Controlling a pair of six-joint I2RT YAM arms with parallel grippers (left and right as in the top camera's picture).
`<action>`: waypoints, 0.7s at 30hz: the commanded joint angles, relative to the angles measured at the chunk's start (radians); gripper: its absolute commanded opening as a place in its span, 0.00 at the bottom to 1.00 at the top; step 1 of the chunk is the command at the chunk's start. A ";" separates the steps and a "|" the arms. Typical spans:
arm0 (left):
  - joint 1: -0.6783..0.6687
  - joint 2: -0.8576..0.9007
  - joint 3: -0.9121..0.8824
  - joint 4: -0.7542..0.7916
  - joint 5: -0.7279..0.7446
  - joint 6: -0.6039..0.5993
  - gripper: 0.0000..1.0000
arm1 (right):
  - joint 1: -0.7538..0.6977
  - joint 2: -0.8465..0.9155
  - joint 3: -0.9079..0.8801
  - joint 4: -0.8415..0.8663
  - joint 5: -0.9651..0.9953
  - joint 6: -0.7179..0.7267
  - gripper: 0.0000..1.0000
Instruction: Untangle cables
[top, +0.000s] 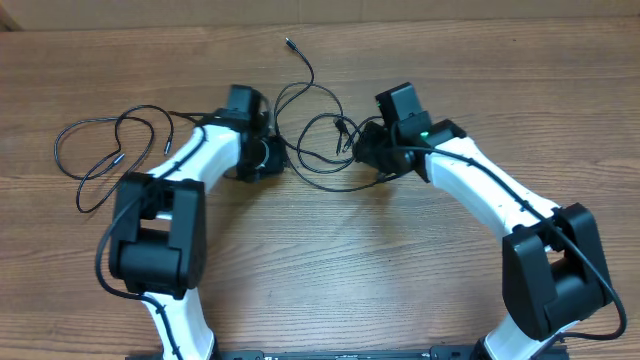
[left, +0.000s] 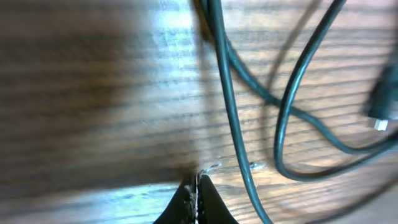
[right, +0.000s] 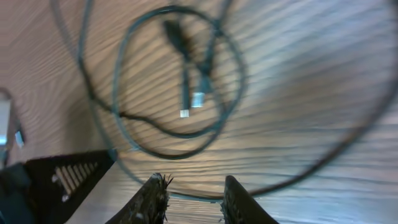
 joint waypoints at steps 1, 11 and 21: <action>0.062 0.011 -0.010 0.002 0.247 0.161 0.04 | 0.028 0.039 -0.002 0.048 0.011 0.000 0.29; 0.109 0.011 -0.018 -0.060 0.146 0.223 0.04 | 0.041 0.165 -0.002 0.238 0.028 -0.011 0.30; 0.091 0.012 -0.024 -0.048 -0.077 0.097 0.18 | 0.095 0.193 -0.002 0.429 -0.087 -0.094 0.39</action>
